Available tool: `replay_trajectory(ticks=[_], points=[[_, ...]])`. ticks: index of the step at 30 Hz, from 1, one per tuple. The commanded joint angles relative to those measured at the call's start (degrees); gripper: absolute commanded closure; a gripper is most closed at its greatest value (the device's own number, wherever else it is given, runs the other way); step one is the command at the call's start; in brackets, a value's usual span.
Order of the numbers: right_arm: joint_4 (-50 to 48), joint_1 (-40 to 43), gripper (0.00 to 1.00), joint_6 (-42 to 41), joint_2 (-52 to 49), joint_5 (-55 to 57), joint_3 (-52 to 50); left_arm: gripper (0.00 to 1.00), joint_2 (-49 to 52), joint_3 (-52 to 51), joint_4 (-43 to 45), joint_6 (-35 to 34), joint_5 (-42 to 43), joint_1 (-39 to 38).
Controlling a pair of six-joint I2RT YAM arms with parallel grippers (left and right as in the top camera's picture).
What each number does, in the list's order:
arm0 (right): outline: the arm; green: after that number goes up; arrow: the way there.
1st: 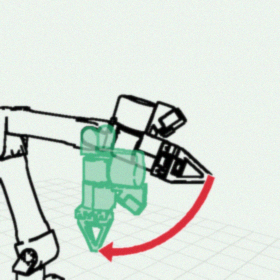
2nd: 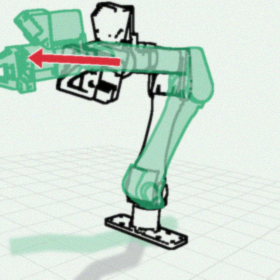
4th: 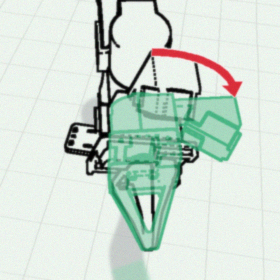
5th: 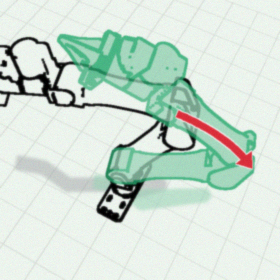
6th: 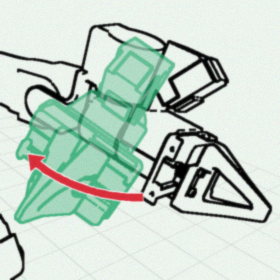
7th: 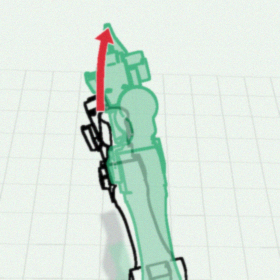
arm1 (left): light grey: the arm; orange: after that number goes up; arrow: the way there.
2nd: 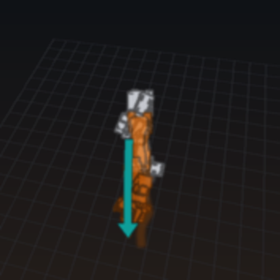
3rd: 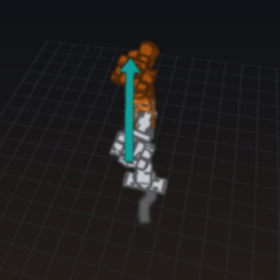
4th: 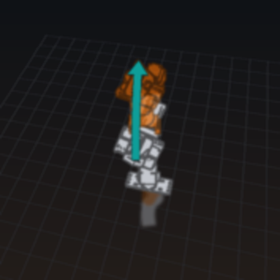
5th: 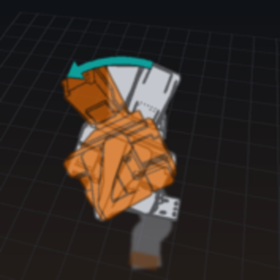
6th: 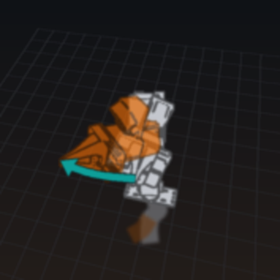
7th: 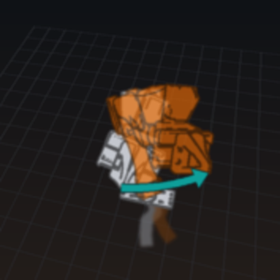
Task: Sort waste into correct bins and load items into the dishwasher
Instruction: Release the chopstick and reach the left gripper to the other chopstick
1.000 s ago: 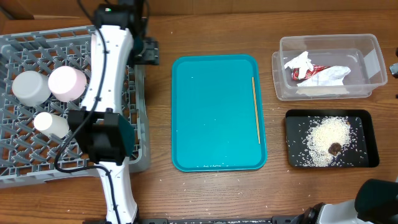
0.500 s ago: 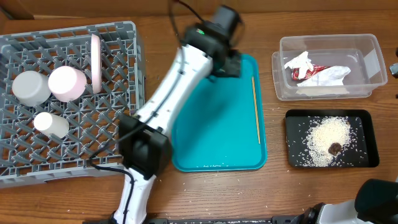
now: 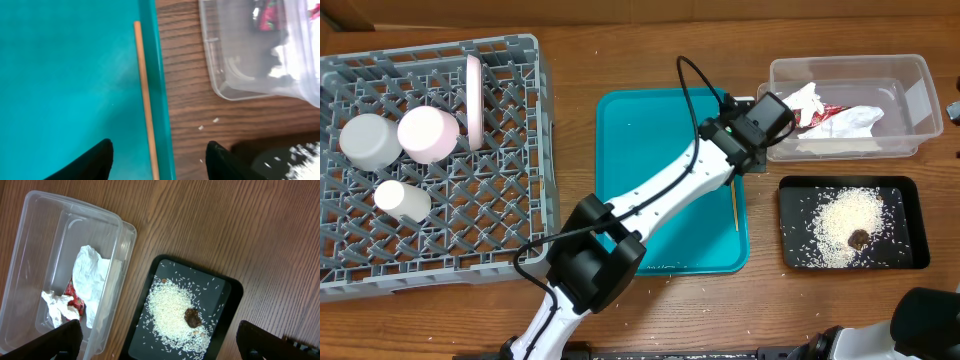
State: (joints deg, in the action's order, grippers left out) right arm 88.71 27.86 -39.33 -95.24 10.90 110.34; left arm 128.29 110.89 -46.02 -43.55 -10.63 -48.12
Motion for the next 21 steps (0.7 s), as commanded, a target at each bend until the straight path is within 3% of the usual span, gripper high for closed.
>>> replay_trajectory(ticks=[1, 21], points=[[-0.2, 0.1, 0.0, 0.2, 0.1, 0.6, 1.1, 0.36, 3.0, -0.3, -0.2, 0.3, -5.0, 1.0], [-0.2, 0.1, 0.0, 0.2, 0.1, 0.6, 1.1, 0.41, 12.0, -0.3, 3.7, 1.0, -1.8, 2.2]])
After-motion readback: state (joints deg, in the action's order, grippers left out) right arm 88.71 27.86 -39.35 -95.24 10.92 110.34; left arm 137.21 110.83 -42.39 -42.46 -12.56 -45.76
